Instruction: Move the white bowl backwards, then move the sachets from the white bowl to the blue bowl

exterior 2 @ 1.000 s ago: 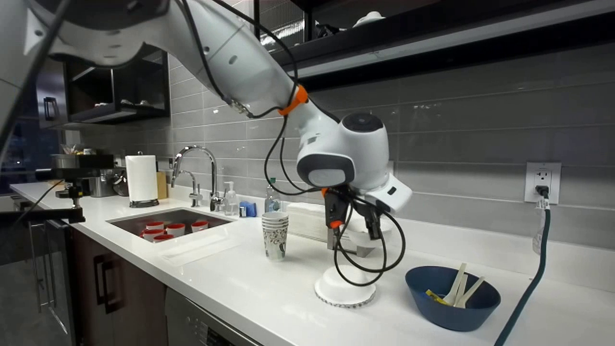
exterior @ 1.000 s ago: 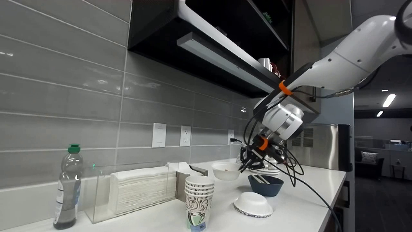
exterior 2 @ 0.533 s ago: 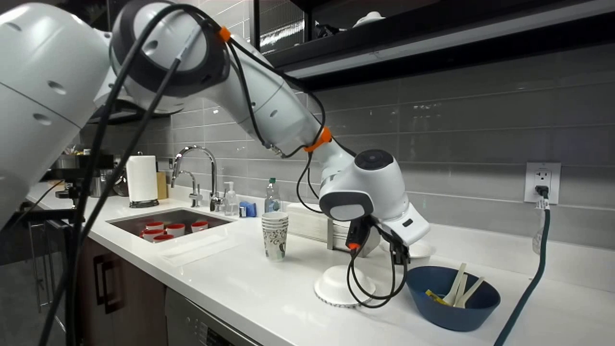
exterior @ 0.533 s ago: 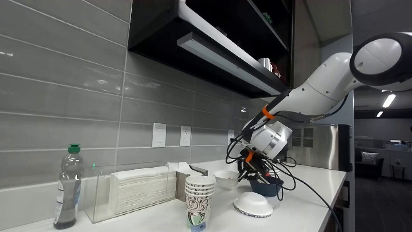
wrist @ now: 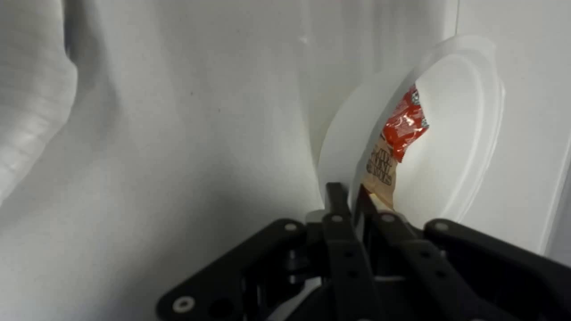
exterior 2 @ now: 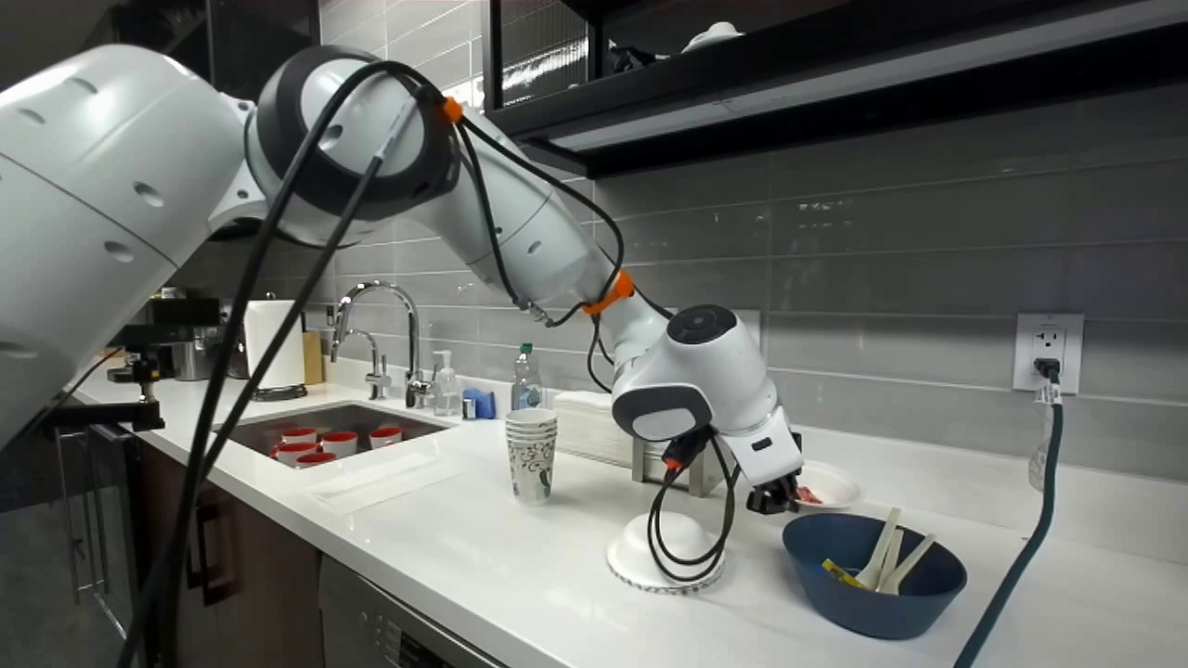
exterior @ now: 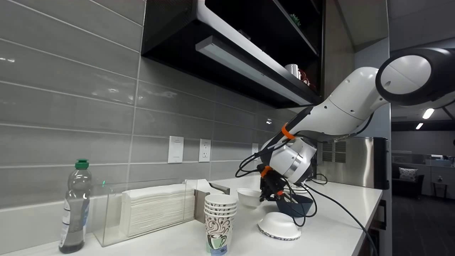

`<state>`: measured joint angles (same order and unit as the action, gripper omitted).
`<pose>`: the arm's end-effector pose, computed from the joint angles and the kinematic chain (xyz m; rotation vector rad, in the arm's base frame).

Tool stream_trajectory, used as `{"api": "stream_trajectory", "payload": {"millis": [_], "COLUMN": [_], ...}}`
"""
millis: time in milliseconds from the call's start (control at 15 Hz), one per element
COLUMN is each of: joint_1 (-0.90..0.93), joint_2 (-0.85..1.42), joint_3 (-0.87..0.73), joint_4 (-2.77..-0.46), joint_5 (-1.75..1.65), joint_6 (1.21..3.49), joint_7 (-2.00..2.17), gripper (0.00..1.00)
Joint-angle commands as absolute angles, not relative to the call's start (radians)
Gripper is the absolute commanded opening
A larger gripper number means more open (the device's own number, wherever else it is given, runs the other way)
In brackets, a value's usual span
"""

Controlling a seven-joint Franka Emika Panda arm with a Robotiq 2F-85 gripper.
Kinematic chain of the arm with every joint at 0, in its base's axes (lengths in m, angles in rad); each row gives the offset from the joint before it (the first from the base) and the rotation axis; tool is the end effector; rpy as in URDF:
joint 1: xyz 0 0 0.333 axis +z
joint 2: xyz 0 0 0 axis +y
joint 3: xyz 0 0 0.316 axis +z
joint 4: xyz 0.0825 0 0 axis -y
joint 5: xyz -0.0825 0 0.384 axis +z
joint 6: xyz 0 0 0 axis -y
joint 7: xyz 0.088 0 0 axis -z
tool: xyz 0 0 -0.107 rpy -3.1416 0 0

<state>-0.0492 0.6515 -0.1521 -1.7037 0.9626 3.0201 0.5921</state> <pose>0.6790 -0.1842 0.2787 -1.7510 1.8945 -0.7411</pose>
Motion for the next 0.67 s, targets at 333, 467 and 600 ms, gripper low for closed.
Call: {"api": "stream_trajectory", "payload": {"millis": [333, 467, 600], "joint_1": [0.099, 0.155, 0.171], "joint_2": [0.547, 0.527, 0.494], "joint_3": [-0.238, -0.299, -0.309], "joint_4": [-1.871, -1.917, -1.943], "joint_5": [0.905, 0.868, 0.858], "joint_6": [3.069, 3.051, 3.002], "joint_7": [0.606, 0.621, 0.594], "gripper": [0.02, 0.34, 0.46]}}
